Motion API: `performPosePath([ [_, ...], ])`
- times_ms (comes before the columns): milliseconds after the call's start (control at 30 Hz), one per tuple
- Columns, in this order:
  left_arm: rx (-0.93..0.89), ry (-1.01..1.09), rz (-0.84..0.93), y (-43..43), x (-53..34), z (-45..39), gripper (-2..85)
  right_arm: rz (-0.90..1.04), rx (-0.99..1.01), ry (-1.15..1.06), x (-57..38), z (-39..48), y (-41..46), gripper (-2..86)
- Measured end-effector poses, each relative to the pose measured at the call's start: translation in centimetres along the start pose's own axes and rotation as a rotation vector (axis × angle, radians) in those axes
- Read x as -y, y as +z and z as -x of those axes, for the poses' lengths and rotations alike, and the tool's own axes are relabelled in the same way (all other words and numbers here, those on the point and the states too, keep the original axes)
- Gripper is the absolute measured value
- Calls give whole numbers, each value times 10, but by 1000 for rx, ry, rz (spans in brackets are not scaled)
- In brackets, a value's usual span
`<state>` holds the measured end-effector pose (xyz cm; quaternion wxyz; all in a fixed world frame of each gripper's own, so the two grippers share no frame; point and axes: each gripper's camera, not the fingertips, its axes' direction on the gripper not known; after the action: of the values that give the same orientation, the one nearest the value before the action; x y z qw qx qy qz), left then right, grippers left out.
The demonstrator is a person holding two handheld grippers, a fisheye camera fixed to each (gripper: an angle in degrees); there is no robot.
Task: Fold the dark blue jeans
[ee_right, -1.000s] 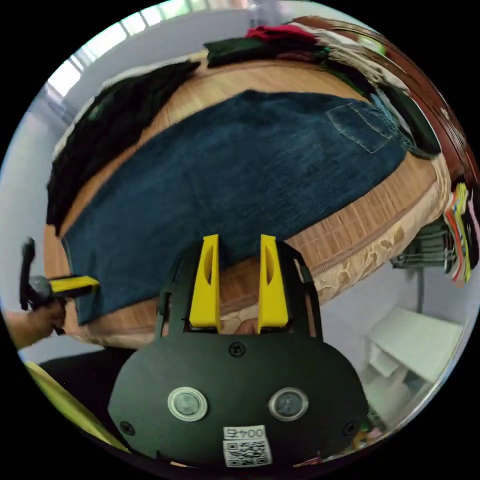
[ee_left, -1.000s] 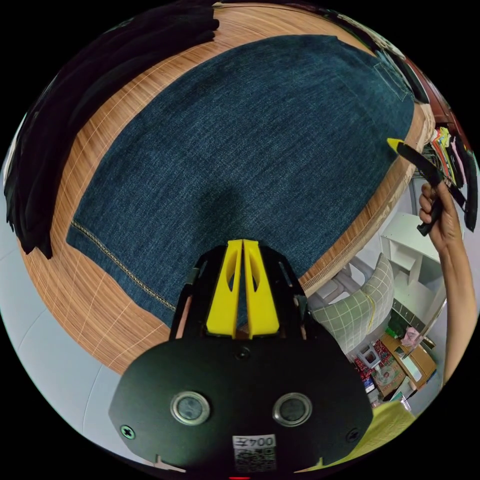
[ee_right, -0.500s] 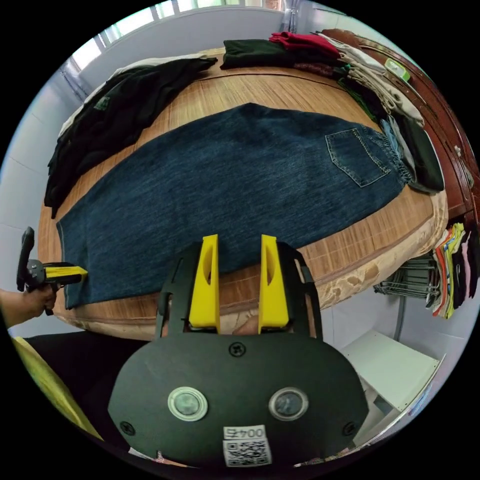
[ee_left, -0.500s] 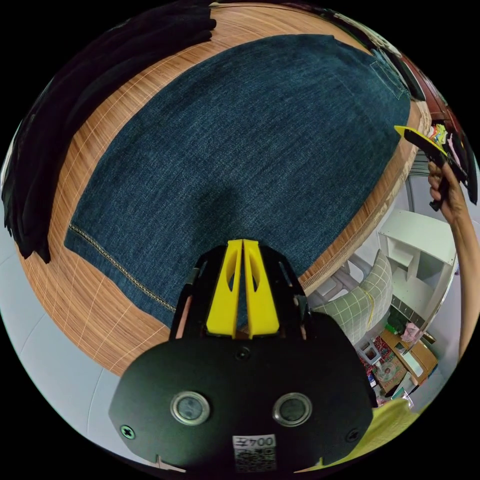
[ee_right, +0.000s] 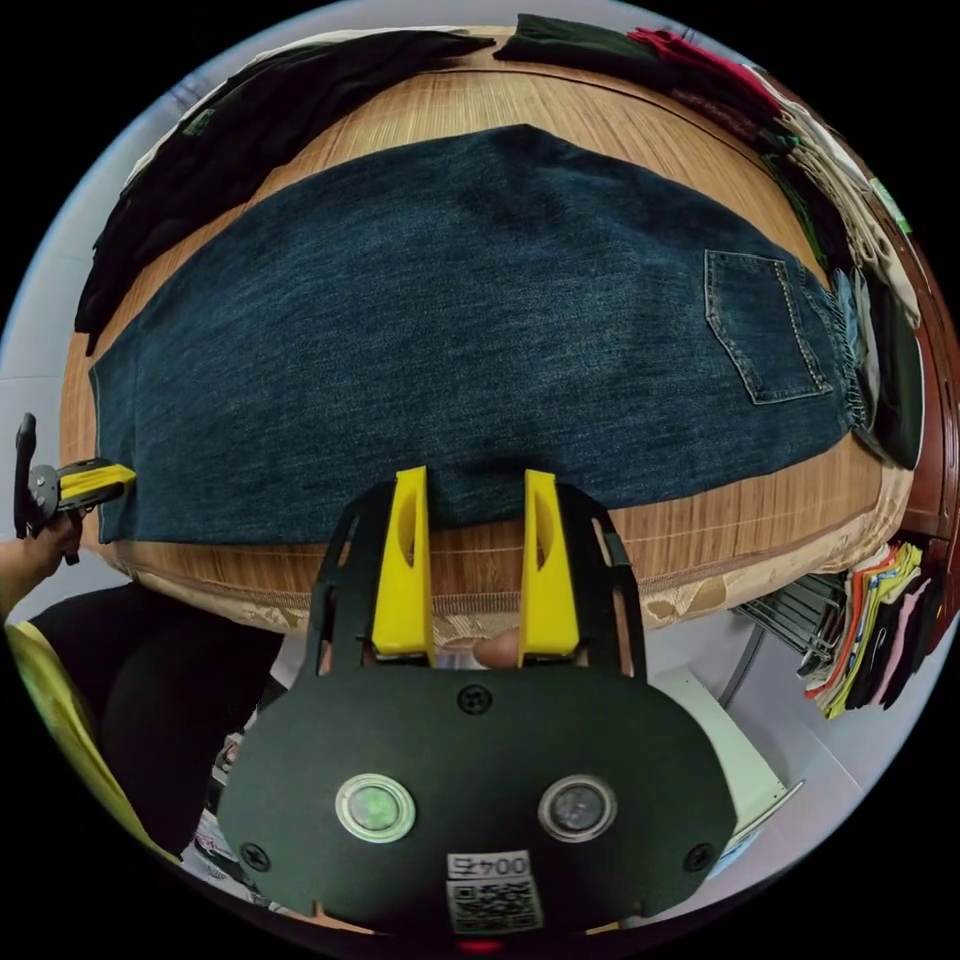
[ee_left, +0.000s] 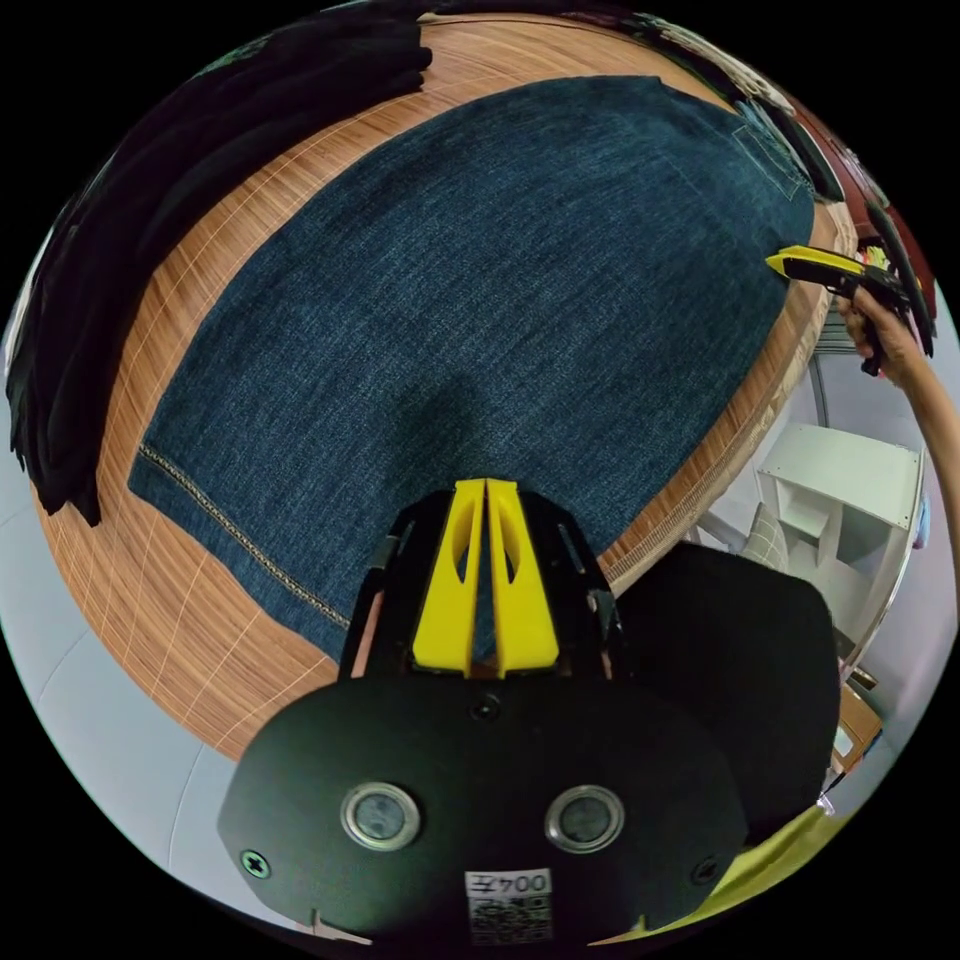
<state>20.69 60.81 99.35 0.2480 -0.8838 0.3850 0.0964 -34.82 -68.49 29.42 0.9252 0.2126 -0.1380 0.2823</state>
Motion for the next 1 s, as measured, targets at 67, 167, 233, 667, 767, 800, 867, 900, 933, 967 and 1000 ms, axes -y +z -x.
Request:
performPosePath([
  [67,-6,-3,-18,1,-1,-2,5,11,5,1,6,0,-3,136],
  [167,-26,-26,-27,3,-1,-4,5,20,13,5,13,1,-7,138],
  [233,-31,-36,-27,5,0,-6,5,30,13,7,18,2,-9,139],
  [667,11,-80,-14,25,4,-47,4,61,41,-77,45,-4,-24,134],
  [767,18,-194,-16,32,2,-58,4,90,52,-107,51,-5,-27,133],
  [800,27,-212,-16,34,2,-61,4,95,54,-122,51,-6,-28,133],
  [867,95,-233,-10,42,3,-80,3,106,72,-162,54,-9,-30,126],
  [900,119,-227,-5,44,3,-85,3,108,75,-165,55,-11,-30,123],
  [933,167,-214,8,49,5,-96,3,111,72,-180,55,-12,-31,120],
  [967,204,-215,24,55,7,-106,3,113,63,-205,56,-11,-32,120],
  [1000,217,-221,33,58,8,-110,3,113,60,-215,56,-11,-32,120],
])
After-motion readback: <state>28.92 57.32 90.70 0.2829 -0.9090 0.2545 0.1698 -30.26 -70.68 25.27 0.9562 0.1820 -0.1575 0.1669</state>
